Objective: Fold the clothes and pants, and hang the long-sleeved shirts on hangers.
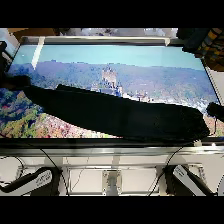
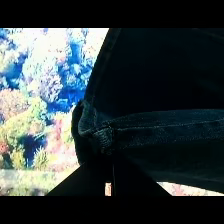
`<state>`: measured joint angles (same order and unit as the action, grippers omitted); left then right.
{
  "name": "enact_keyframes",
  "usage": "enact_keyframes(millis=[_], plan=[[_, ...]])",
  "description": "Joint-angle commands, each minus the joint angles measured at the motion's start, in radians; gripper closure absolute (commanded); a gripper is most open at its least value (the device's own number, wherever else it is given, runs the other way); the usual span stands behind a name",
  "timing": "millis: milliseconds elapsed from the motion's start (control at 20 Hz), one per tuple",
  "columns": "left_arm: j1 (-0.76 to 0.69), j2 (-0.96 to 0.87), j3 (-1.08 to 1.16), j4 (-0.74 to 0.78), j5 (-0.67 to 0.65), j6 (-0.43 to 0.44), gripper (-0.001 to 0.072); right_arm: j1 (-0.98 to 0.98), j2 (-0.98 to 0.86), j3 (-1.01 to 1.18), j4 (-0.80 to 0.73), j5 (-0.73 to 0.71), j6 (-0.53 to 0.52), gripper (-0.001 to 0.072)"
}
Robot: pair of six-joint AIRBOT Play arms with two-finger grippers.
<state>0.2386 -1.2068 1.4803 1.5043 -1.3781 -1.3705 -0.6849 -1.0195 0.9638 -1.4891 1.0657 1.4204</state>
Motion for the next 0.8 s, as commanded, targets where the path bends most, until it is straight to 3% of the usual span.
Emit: enact_keyframes(millis=[0,350,750], plan=[[0.000,0.003,-0.001,0.006,-0.041,-0.014,0.0688,0.000,0.000,0.000,0.000,-0.010,-0.002,0.0334],[0.000,-0.118,-0.001,0.003,-0.025,-0.021,0.0688,0.000,0.000,0.000,0.000,-0.013,-0.002,0.0334],[-0.014,-0.241,0.000,-0.074,0.398,-0.022,0.0689,0.000,0.000,0.000,0.000,-0.013,-0.001,0.0334]])
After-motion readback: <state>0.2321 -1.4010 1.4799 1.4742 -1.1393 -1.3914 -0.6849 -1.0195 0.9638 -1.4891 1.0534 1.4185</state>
